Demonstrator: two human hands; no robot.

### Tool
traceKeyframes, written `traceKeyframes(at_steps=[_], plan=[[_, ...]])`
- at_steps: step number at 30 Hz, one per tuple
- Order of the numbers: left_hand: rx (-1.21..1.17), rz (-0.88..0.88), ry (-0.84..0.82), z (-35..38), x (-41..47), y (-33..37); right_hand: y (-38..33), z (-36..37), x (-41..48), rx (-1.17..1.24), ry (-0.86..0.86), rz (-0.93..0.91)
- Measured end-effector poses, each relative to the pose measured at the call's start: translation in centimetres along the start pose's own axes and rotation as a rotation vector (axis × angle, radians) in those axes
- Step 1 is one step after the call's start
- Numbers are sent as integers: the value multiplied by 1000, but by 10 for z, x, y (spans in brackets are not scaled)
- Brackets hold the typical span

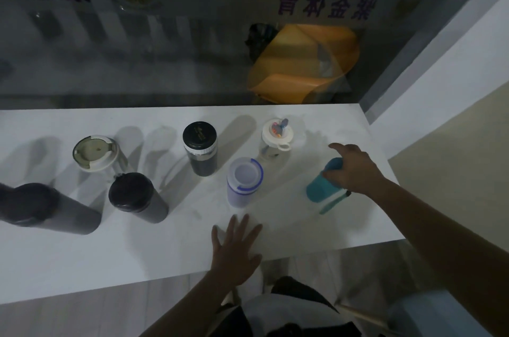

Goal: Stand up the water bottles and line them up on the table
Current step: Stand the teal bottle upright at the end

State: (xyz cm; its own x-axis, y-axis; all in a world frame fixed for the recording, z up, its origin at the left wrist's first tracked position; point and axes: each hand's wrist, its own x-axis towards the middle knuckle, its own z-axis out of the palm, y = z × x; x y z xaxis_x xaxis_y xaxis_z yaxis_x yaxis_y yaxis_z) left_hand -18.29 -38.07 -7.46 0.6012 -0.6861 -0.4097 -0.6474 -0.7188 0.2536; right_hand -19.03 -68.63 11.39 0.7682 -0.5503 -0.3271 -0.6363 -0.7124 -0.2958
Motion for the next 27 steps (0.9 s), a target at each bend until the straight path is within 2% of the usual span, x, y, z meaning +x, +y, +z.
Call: traceKeyframes(at_steps=[4,8,10,13,16,19,22,27], plan=[[-1,-60,5,-1,-5,-1,-30,-19,-14,31,117,-82],[-46,-182,4,-1,-18,-3,-65,-20,-38,343,167,-147],[-100,-236,30,-2,-30,-4,-78,-13,-57,463,141,-219],[-205,-408,37,-4,-53,-9,-90,-3,-83,540,105,-377],[-370,-597,30,-10,-82,-18,-100,3,-91,595,-26,-610],[-574,-840,55,-21,-117,-26,-112,10,-94,645,-182,-695],[-701,-976,216,-45,-156,-23,-124,22,-103,666,-333,-757],[-667,-1060,614,-93,-206,3,-152,51,-135,583,-469,-859]])
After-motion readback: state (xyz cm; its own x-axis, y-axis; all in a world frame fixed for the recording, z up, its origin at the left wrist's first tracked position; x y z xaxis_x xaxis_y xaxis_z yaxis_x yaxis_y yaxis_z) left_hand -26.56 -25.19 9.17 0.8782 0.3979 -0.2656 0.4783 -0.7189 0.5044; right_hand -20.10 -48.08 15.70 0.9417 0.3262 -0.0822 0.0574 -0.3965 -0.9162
